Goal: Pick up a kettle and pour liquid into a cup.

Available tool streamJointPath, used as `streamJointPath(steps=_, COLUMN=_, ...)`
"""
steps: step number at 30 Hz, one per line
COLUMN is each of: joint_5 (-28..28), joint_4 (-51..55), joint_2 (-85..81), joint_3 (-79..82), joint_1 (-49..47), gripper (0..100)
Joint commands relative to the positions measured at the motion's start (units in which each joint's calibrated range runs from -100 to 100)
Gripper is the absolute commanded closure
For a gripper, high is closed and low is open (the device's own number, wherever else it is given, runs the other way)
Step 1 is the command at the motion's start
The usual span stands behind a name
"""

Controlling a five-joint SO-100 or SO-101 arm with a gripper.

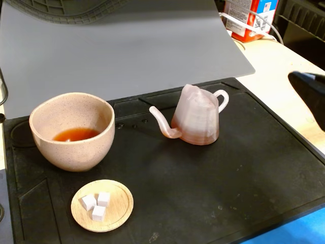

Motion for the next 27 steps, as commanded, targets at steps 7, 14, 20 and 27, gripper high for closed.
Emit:
streamJointPath(steps=7, joint_5=0.4, joint_4=50.6, joint_2=-17.4, joint_3=0.3, joint_1=-0.2, gripper=99)
streamJointPath(steps=14, joint_5=0.4, joint_4=70.2, joint_2=-17.4, joint_3=0.3, joint_1=-0.1, gripper=99)
streamJointPath(steps=20, joint_5=0.4, joint_4=71.3, joint_2=-17.4, joint_3=0.3, joint_1=-0.4, gripper=99)
streamJointPath(steps=27, joint_5=0.4, joint_4=71.3, joint_2=-17.4, joint_3=0.3, joint_1=-0.5, gripper=99)
